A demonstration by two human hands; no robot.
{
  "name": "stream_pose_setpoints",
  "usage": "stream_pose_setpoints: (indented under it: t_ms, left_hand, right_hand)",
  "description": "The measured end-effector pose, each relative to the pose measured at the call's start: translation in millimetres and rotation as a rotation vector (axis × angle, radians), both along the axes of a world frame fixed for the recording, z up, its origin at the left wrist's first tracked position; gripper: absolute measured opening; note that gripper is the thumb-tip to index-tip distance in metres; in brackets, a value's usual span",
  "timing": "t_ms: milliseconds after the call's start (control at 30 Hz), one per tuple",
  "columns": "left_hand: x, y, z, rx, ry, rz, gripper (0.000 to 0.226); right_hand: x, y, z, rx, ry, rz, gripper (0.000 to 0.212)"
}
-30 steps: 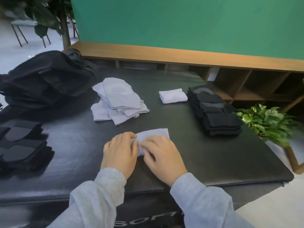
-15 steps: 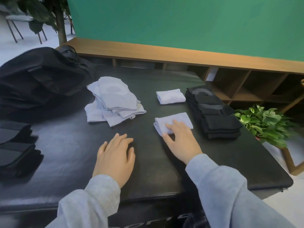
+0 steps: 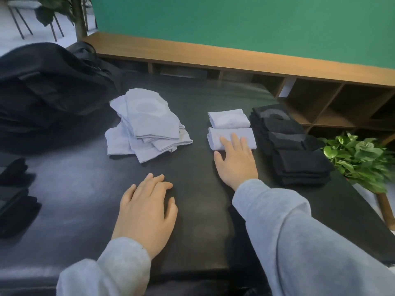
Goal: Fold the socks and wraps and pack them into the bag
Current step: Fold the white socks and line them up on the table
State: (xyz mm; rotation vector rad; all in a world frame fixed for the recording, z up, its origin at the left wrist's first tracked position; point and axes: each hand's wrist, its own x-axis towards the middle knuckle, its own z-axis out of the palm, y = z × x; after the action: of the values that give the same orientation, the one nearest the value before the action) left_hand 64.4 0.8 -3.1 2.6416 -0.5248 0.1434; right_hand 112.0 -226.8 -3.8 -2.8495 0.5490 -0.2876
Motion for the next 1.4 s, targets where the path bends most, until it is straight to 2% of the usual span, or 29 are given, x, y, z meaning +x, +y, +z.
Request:
stream_pose_setpoints:
  t_ms: [167, 300, 400, 500, 767, 900, 1100, 1233, 1400]
  left_hand:
    - [1.0, -0.5, -3.4, 0.015, -0.015, -0.002, 0.054]
    - [2.3, 0.3, -5.7, 0.025, -0.017, 0.002, 0.046]
    - [4.0, -0.6, -6.4, 0.007, -0.032, 0.020, 0.036]
    - [5.3, -1.2, -6.2, 0.000, -0.049, 0.022, 0.032]
    - [17.5, -5.5, 1.0, -0.061, -0.043, 0.031, 0.043]
    - [37.2, -8.8, 8.9, -0.125, -0.112, 0.022, 0.049]
    - [73.6, 1.5, 21.6, 0.074, -0.128, 0.063, 0.047]
    - [82.0, 1.8, 23.9, 0.260, -0.050, 0.068, 0.054]
    - [82.6, -1.5, 26.8, 0.290, -0.060, 0.072, 0.060]
  right_hand:
    - [18.3, -7.3, 1.3, 0.010, 0.035, -0.021, 0.054]
    - [22.2, -6.6, 2.2, 0.016, 0.062, -0.040, 0.058]
    - [15.6, -1.9, 2.1, -0.071, -0.029, -0.031, 0.071]
    - [2.2, 10.5, 4.9, -0.071, -0.018, 0.020, 0.078]
    - [-44.1, 44.0, 9.4, -0.068, 0.121, 0.095, 0.071]
    - [-53.2, 50.1, 11.4, -0.067, 0.151, 0.106, 0.069]
    - [-52.5, 49.8, 11.9, -0.052, 0.176, 0.108, 0.066]
    - [-52.3, 49.6, 11.9, -0.036, 0.182, 0.109, 0.065]
    - [-51.9, 49.3, 12.0, -0.019, 0.188, 0.118, 0.063]
